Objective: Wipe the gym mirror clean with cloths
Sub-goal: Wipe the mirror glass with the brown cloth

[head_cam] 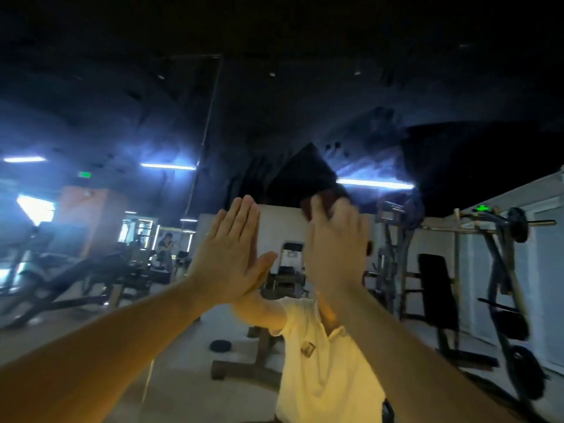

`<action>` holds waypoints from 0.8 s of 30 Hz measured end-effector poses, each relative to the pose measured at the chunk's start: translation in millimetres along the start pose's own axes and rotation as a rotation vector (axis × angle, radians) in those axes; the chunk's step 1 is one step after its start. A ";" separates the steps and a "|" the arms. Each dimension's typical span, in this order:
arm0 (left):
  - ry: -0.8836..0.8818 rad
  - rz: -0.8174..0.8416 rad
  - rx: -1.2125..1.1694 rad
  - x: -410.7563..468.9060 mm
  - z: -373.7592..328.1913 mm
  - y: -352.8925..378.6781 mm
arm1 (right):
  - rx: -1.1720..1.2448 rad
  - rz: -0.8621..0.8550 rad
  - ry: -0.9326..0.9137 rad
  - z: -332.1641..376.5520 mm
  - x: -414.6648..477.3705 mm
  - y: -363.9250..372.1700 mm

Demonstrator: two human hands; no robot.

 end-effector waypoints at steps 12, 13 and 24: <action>-0.163 0.129 -0.056 -39.7 92.5 6.9 | -0.007 0.155 -0.434 46.2 50.8 33.4; -0.162 0.121 -0.072 -37.6 93.5 5.2 | -0.019 0.125 -0.353 43.5 82.9 33.5; -0.020 0.094 -0.159 -28.0 131.9 23.8 | 0.185 0.306 -0.551 129.4 -29.0 80.8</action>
Point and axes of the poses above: each hand's wrist, its own x-axis towards the middle knuckle, its own y-axis out of the palm, z = x × y, the point moved 5 cm from there along x, towards the middle knuckle, and after that the axes turned 14 degrees about x, right-handed, at the moved point
